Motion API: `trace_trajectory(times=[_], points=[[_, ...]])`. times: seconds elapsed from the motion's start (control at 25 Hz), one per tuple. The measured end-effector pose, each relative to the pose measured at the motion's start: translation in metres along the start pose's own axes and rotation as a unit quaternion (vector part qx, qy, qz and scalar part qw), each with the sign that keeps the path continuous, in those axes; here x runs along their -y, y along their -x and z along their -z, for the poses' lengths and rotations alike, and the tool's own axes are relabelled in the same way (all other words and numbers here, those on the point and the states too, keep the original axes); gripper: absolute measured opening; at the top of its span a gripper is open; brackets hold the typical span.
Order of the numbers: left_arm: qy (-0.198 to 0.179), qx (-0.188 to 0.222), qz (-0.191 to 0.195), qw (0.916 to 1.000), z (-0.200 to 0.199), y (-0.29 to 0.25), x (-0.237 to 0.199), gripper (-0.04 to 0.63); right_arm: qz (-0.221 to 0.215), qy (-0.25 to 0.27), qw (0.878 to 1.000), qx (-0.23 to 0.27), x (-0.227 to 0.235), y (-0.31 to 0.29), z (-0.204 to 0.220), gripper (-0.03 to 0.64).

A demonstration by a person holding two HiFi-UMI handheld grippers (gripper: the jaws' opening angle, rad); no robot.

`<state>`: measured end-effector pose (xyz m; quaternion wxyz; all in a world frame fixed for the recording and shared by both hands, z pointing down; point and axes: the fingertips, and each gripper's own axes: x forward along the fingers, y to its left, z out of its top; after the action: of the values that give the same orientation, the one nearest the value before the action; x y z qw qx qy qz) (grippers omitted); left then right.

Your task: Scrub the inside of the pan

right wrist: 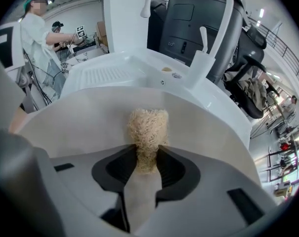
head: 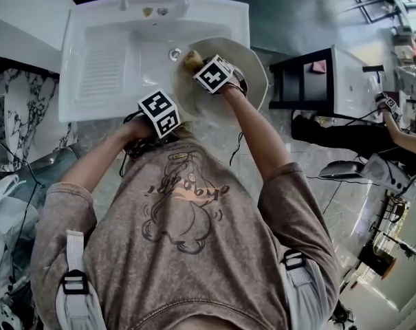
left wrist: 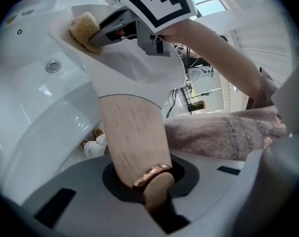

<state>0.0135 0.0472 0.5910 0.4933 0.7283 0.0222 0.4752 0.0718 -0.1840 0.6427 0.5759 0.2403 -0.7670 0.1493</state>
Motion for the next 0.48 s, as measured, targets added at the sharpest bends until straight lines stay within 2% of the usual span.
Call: trace_trajectory(times=[0.2, 0.32, 0.48], points=[[-0.001, -0.001, 0.0, 1.0, 0.0, 0.0, -0.001, 0.055, 0.031, 0.031, 0.999, 0.026, 0.019, 0.001, -0.011, 0.141], [-0.001, -0.001, 0.001, 1.0, 0.001, 0.0, -0.002, 0.055, 0.049, 0.022, 0.999, -0.001, 0.032, 0.003, 0.003, 0.14], [0.0, -0.001, 0.0, 1.0, 0.001, 0.0, -0.002, 0.055, 0.062, 0.025, 0.998, -0.001, 0.045, 0.006, 0.009, 0.14]])
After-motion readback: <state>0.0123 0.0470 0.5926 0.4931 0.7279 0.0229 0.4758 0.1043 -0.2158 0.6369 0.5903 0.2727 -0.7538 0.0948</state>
